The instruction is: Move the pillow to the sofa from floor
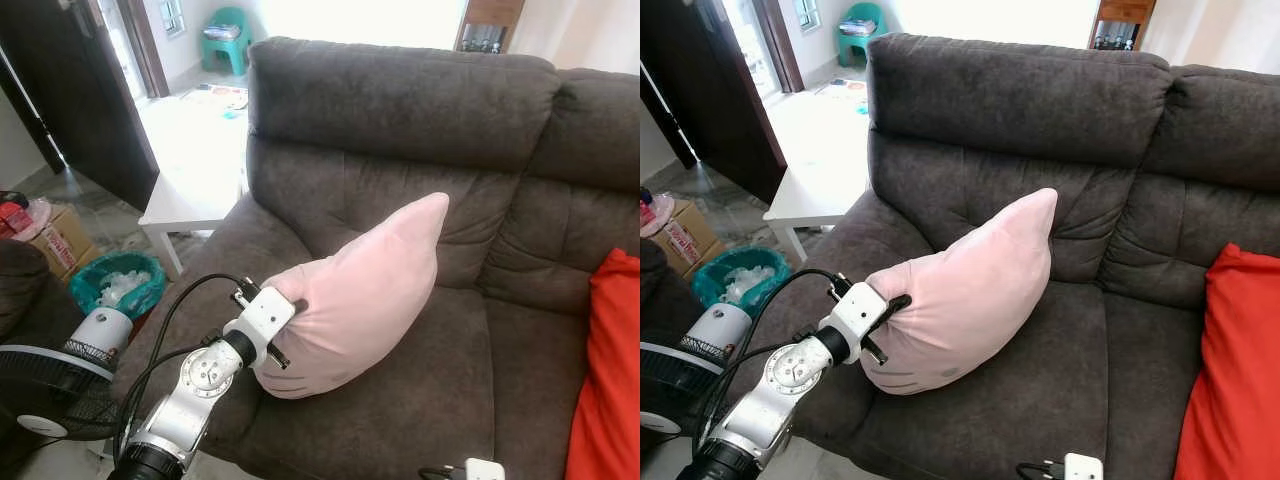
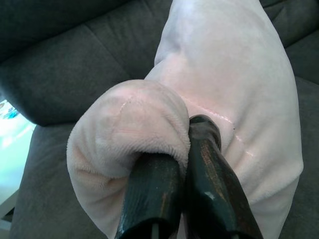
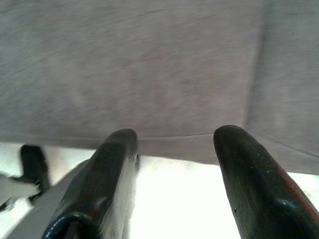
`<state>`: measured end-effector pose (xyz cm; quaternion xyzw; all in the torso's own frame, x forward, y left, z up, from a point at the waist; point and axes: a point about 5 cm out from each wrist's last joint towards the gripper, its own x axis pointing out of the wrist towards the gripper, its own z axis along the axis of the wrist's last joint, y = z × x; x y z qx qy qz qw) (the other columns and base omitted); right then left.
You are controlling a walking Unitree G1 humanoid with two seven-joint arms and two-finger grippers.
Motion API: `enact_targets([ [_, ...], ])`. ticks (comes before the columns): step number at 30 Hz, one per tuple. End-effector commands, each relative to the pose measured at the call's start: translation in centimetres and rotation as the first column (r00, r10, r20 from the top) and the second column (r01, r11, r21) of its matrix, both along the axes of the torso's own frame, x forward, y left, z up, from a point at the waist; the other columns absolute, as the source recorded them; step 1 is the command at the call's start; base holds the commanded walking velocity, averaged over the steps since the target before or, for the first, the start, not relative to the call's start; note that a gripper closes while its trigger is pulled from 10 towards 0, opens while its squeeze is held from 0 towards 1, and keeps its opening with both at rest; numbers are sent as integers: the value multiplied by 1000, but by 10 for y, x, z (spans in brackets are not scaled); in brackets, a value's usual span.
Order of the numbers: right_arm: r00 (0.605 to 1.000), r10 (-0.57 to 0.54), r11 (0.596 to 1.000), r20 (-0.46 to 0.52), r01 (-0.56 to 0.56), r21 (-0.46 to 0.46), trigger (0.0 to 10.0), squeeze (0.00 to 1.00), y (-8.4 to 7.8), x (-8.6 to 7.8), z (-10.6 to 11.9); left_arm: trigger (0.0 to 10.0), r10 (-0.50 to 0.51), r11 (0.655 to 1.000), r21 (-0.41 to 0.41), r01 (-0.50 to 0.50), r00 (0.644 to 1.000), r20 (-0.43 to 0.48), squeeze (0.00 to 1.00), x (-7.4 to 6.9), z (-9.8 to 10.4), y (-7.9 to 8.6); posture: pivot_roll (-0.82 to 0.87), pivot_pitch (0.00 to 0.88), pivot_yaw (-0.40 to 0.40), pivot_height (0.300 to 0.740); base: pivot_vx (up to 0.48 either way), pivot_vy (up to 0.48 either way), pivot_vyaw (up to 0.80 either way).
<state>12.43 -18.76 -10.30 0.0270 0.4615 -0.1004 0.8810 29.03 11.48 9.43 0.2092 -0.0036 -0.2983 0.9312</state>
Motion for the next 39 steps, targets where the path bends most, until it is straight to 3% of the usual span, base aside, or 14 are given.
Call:
enact_targets([
  [1,1000,-10,1000,2,10,3,10000,0,-2,2,1,10000,36,999,-14,-35,999,26,0,2,6,8,114,15,-21,740,0,0,0],
  [5,993,-85,996,76,85,11,10000,0,-10,10,6,10000,134,990,-53,-133,991,20,0,7,5,19,120,18,-23,740,0,0,0],
  [10,944,-120,993,306,109,53,10000,0,-20,54,31,10000,181,979,-98,-180,984,2,0,5,3,27,99,22,-22,740,0,0,0],
  [18,944,-83,997,318,80,24,10000,0,-25,65,36,10000,289,949,-136,-284,957,16,0,5,3,36,112,24,-37,740,0,0,0],
  [23,951,-76,997,300,69,34,10000,0,-20,56,31,10000,530,830,-195,-523,848,-17,0,7,-1,62,113,27,-40,740,0,0,0],
  [24,953,-76,997,295,68,35,10000,0,-20,53,30,10000,576,797,-205,-568,817,-25,0,8,-1,68,112,28,-40,740,0,0,0],
  [25,958,-72,997,278,65,35,10000,0,-18,48,27,10000,668,715,-230,-661,742,-55,0,7,-3,81,112,28,-40,740,0,0,0],
  [26,958,-72,997,278,65,35,10000,0,-18,48,27,10000,668,715,-230,-661,742,-55,0,7,-3,81,112,28,-40,740,0,0,0],
  [27,961,-69,997,268,62,35,10000,0,-17,45,26,10000,711,672,-233,-703,700,-63,0,6,-4,87,111,29,-40,740,0,0,0],
  [32,965,-62,998,255,55,35,10000,0,-16,43,24,10000,725,669,-203,-715,688,-33,0,6,-4,89,110,29,-40,740,0,0,0],
  [35,966,-51,998,253,45,31,10000,0,-18,48,26,10000,698,693,-206,-691,714,-47,0,7,-6,82,107,28,-39,740,0,0,0],
  [36,966,-51,999,253,44,31,10000,0,-19,49,26,10000,675,713,-211,-669,736,-53,0,7,-7,78,107,28,-39,740,0,0,0],
  [38,967,-49,999,251,43,31,10000,0,-19,49,26,10000,540,813,-214,-541,839,-69,0,9,-7,59,107,28,-39,740,0,0,0],
  [39,967,-49,999,251,43,31,10000,0,-19,49,26,10000,540,813,-214,-541,839,-69,0,9,-7,59,107,28,-39,740,0,0,0],
])
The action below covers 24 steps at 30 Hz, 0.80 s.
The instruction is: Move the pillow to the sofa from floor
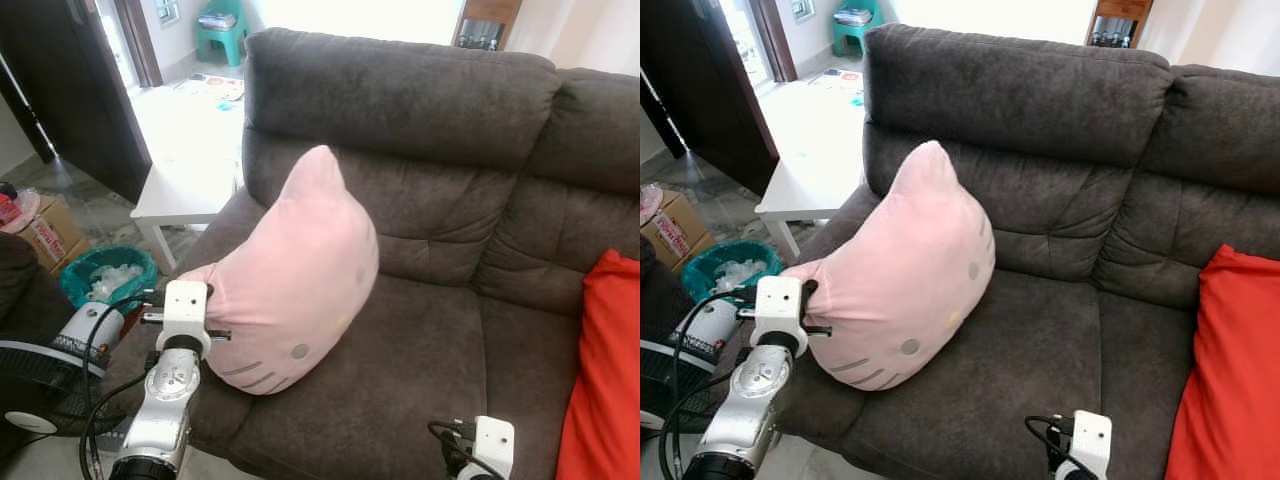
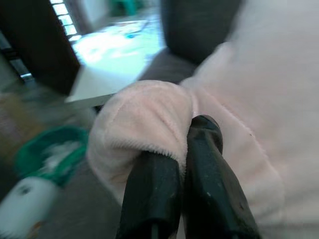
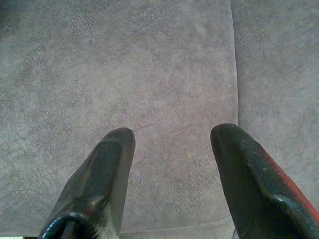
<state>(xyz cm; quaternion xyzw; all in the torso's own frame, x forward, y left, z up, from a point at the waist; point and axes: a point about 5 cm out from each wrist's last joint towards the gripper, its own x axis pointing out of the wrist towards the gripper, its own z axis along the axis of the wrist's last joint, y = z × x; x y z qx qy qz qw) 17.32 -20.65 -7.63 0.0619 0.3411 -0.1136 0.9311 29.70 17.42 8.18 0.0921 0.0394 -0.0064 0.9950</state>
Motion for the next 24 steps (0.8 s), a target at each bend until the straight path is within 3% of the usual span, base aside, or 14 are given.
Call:
enact_targets([
  [1,1000,7,1000,-12,-7,2,10000,0,0,0,-1,10000,-102,994,29,102,994,26,0,2,5,-7,107,28,-39,740,0,0,0],
  [2,1000,10,1000,-14,-10,1,10000,0,0,0,-1,10000,-192,980,56,191,981,19,0,1,4,-15,109,30,-41,740,0,0,0],
  [4,1000,12,1000,-17,-12,1,10000,0,0,-1,-1,10000,-234,970,66,232,972,12,0,0,5,-18,109,30,-41,740,0,0,0],
  [11,1000,16,1000,-22,-16,3,10000,0,0,-1,-1,10000,-295,953,80,292,955,26,0,1,9,-21,109,31,-41,740,0,0,0],
  [13,1000,18,1000,-22,-18,5,10000,0,0,-1,-1,10000,-297,952,81,294,954,28,459,1,9,-20,110,32,-41,740,0,0,0],
  [14,1000,19,1000,-21,-19,5,10000,0,0,-1,-1,10000,-295,953,81,291,955,29,988,2,9,-19,110,32,-41,740,0,0,0],
  [24,1000,21,1000,-14,-21,8,10000,0,1,0,-1,10000,-262,963,88,253,960,102,1000,4,24,-14,109,31,-41,740,0,0,0],
])
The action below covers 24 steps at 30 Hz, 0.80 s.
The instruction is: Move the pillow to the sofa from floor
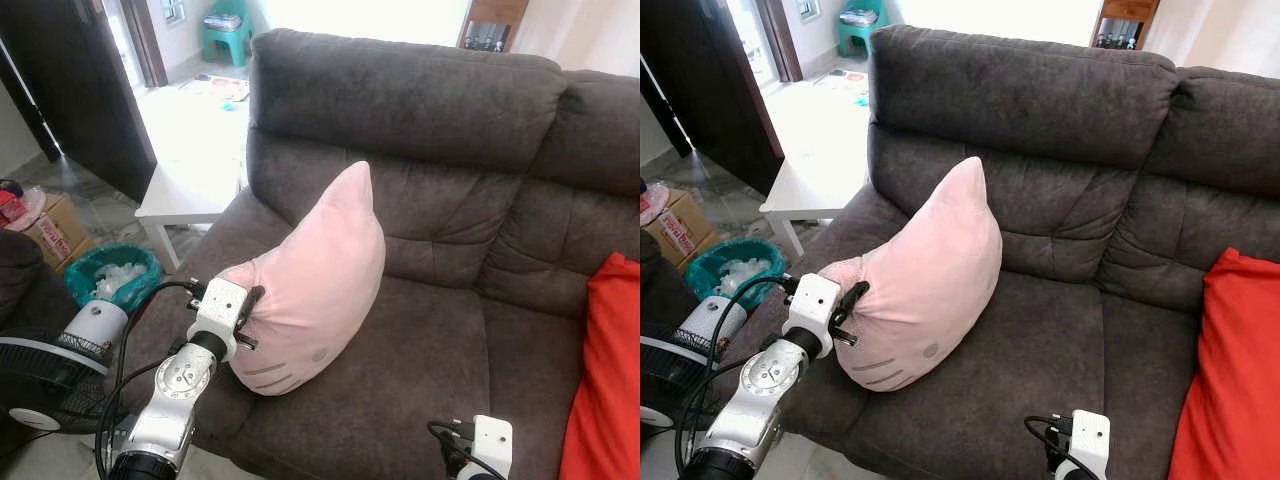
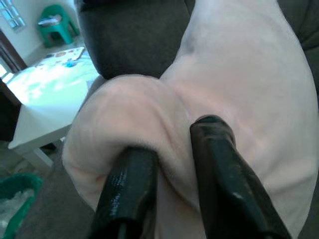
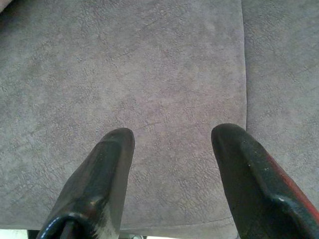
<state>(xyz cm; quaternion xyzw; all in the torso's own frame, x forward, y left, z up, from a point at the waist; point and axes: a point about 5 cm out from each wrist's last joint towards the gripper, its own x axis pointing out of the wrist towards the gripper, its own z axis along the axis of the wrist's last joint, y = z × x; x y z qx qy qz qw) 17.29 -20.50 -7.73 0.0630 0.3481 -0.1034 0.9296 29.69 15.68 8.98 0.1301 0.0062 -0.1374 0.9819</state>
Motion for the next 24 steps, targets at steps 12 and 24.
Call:
enact_targets([
  [12,1000,-2,1000,-1,2,-2,10000,0,-1,0,0,10000,-123,987,126,98,971,207,1000,-10,39,-14,112,29,-38,740,0,0,0],
  [24,1000,-8,1000,-6,8,1,10000,0,-1,-1,-1,10000,94,978,175,-117,987,134,0,-33,-5,17,110,16,-37,740,0,0,0],
])
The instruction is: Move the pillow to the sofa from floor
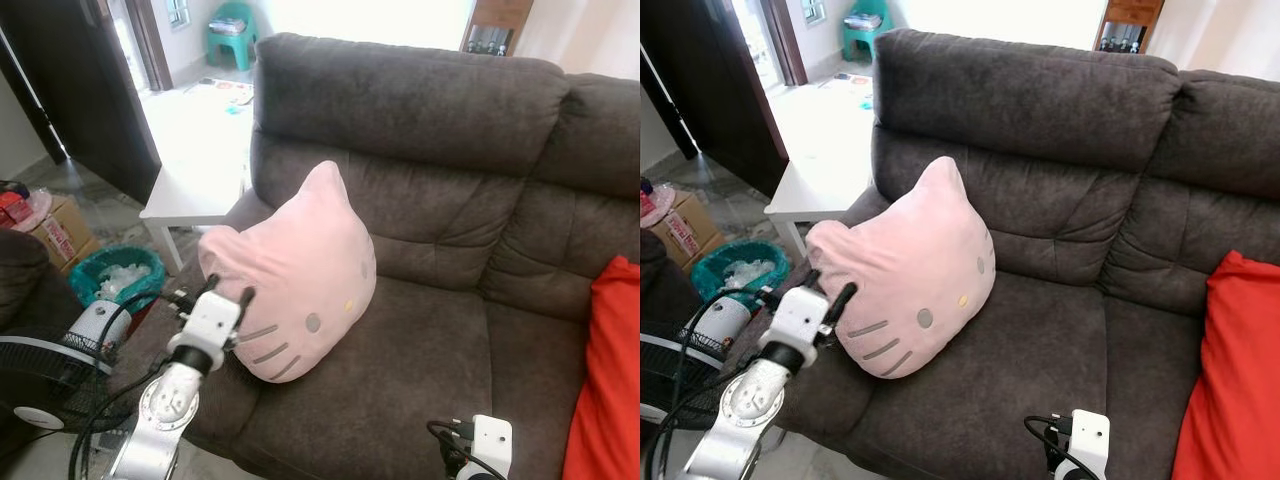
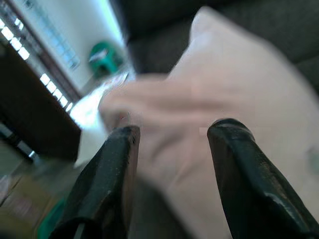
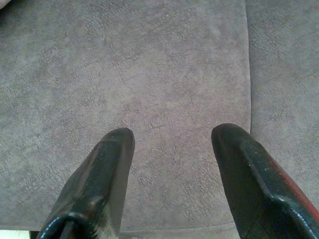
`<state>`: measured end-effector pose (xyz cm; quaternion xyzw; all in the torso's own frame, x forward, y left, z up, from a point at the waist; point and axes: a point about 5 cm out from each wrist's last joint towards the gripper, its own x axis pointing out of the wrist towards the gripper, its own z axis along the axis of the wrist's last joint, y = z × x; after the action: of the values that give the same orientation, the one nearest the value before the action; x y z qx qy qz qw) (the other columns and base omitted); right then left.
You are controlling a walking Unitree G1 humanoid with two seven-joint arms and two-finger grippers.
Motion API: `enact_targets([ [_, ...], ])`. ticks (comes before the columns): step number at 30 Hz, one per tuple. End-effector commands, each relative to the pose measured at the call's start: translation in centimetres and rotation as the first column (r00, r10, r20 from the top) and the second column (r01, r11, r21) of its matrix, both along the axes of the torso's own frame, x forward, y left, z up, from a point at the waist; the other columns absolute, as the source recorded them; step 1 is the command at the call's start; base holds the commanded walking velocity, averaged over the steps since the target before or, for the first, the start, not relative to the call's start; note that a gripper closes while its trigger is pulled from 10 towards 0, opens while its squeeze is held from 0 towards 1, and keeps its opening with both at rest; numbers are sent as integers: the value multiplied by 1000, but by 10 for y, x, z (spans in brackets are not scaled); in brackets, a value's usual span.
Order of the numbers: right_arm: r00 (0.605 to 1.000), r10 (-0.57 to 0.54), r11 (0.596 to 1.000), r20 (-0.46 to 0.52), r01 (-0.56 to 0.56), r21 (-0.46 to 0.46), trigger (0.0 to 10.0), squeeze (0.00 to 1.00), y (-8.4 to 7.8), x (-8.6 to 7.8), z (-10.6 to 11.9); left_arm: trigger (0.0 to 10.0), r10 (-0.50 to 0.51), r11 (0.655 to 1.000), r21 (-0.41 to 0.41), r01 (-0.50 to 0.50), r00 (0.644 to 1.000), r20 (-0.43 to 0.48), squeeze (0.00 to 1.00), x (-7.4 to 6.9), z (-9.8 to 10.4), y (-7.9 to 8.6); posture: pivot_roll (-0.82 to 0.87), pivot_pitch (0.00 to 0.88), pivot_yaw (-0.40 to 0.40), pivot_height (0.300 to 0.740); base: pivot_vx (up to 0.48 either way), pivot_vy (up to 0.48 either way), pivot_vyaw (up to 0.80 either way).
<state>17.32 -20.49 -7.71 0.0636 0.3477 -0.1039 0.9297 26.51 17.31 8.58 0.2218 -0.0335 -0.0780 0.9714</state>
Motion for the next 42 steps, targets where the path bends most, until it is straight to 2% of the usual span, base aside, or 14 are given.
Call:
enact_targets([
  [1,1000,-9,1000,-8,9,0,10000,0,-1,-2,-1,10000,57,997,-46,-57,998,-11,0,-2,-4,6,107,11,-35,740,0,0,0],
  [4,1000,-10,1000,-8,10,0,10000,0,-1,-2,-1,10000,77,994,-73,-78,997,-18,0,-2,-6,9,106,6,-36,740,0,0,0],
  [14,1000,-8,1000,-9,8,-1,10000,0,0,-3,-2,10000,58,995,-79,-59,998,-19,0,0,-11,2,100,0,-33,740,-270,0,0],
  [19,1000,-10,1000,-8,10,3,10000,0,1,-3,-2,10000,62,995,-69,-66,996,-61,0,-2,-22,4,98,0,-31,740,-295,0,0],
  [27,1000,-11,1000,-8,11,5,10000,0,1,-2,-1,10000,76,992,-95,-78,997,-23,0,6,-12,6,102,9,-31,740,-295,0,0],
  [42,1000,-10,1000,-5,10,10,10000,0,1,0,-1,10000,74,992,-94,-79,996,-52,0,7,-20,9,100,18,-32,740,-290,0,0],
])
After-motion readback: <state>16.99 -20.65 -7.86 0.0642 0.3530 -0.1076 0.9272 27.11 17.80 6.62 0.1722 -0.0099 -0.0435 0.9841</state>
